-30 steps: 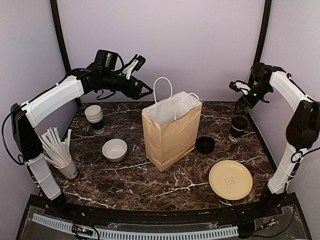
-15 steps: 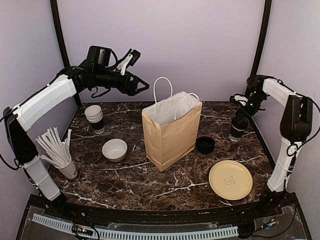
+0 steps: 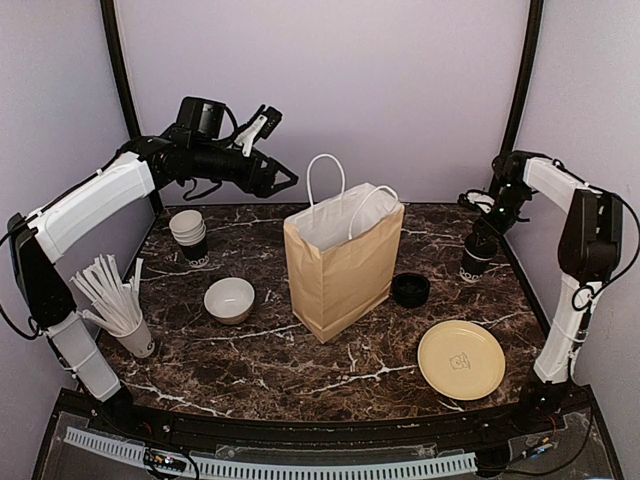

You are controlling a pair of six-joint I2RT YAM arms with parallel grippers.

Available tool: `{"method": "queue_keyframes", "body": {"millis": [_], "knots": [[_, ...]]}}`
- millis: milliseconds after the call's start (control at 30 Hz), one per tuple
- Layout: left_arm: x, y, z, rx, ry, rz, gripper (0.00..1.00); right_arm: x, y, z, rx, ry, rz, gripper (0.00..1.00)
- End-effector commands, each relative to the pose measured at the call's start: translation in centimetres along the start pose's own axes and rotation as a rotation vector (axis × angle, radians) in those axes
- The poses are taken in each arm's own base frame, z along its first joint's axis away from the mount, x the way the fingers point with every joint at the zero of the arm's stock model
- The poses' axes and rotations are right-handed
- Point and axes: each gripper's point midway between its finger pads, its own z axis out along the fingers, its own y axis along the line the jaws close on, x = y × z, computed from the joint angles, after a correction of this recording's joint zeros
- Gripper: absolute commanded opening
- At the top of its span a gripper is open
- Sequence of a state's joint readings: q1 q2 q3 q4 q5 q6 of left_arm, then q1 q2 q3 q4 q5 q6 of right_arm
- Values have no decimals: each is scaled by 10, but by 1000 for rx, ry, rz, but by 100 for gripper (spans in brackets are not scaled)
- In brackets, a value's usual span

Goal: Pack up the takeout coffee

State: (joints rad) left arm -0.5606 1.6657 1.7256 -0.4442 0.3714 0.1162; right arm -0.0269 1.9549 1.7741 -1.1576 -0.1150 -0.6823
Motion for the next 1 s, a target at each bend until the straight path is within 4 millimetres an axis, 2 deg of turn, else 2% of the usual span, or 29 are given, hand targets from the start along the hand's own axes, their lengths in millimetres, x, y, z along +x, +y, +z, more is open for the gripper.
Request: {"method": "queue_keyframes", "body": {"millis": [0, 100, 133, 267, 333, 500, 567, 667, 800, 967], "knots": [[-12, -6, -21, -14, -35, 22, 81, -5, 5, -25, 2, -31, -4, 59], [-16, -5, -27, -30, -40, 35, 81, -13, 20, -59, 22, -105, -36, 59], [-17, -3, -28, -44, -41, 43, 81, -16, 31, -68, 17, -125, -62, 59], [-15, 6, -31, -97, -6, 50, 82, -23, 98, -95, -37, -205, -233, 61], [-12, 11, -32, -129, 16, 39, 82, -23, 142, -100, -81, -231, -348, 61], [-4, 24, -40, -212, 52, 4, 82, -3, 231, -103, -177, -255, -618, 64], [-4, 25, -47, -234, 55, -14, 82, 7, 258, -104, -209, -248, -709, 64], [0, 26, -56, -260, 68, -24, 82, 15, 289, -101, -249, -235, -814, 64], [8, 28, -72, -305, 88, -31, 82, 6, 332, -98, -295, -261, -943, 65], [23, 25, -83, -325, 106, -63, 82, -6, 399, -90, -352, -250, -1111, 65]]}}
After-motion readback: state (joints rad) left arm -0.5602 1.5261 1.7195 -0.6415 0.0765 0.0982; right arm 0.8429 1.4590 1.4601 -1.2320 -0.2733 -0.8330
